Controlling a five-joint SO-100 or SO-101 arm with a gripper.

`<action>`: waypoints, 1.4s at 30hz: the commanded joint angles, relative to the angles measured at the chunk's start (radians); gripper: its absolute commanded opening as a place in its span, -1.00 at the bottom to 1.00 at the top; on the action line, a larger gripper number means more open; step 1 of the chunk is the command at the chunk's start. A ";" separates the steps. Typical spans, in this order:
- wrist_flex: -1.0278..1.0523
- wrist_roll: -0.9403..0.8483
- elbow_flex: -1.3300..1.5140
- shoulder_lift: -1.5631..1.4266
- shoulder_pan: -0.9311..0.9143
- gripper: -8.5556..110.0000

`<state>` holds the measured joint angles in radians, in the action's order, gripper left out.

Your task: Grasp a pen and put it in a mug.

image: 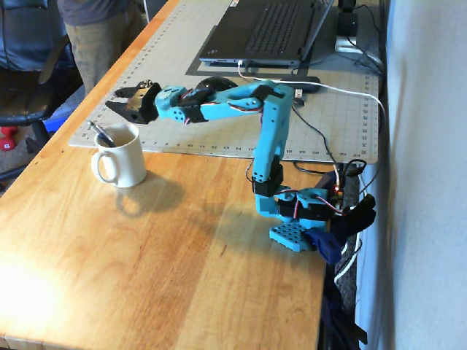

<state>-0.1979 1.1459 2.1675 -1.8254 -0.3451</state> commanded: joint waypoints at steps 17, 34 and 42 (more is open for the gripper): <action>0.968 -0.896 0.221 -0.703 0.115 -0.67; 1.328 -1.117 0.520 -1.081 0.172 -0.73; 1.328 -1.118 0.710 -1.238 0.172 -0.82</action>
<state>1.1244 0.0399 2.8547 -3.0005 -0.1825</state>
